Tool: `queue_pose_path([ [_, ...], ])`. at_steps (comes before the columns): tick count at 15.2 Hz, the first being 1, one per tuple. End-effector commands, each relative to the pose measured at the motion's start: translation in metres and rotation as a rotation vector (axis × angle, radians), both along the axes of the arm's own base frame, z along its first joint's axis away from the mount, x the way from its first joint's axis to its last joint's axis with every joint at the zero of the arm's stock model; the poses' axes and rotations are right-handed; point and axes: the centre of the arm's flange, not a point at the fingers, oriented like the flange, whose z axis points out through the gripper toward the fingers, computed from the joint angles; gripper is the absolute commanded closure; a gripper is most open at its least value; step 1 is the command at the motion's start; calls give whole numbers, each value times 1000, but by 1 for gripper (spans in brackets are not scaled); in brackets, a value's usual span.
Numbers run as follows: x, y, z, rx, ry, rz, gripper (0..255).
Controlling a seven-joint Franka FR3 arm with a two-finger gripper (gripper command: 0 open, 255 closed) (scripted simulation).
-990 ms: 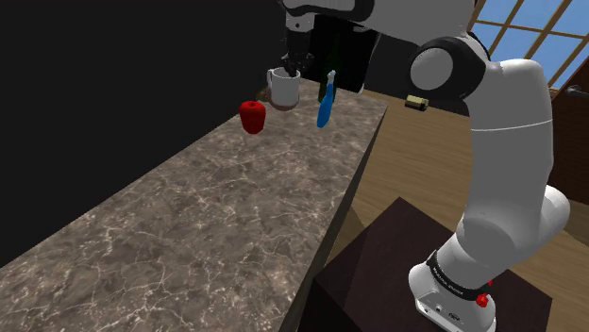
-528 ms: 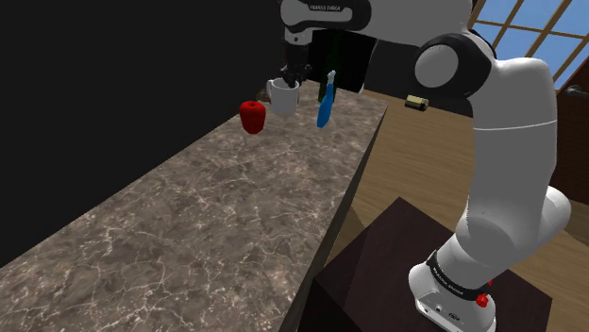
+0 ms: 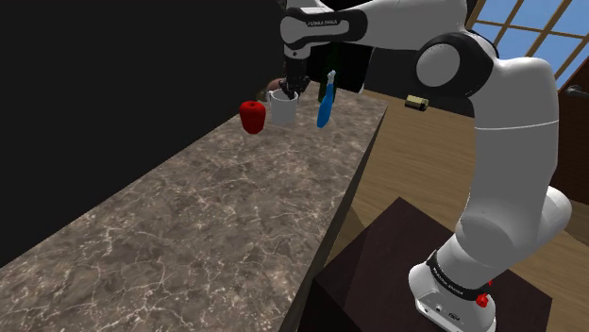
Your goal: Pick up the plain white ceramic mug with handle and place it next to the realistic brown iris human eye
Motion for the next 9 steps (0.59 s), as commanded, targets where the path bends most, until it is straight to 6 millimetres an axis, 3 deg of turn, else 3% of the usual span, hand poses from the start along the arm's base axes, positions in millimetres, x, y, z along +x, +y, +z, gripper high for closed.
queue_pose_path([
  [1,0,0,-10,0,-1,0,255],
  [9,0,0,-53,0,-1,0,255],
])
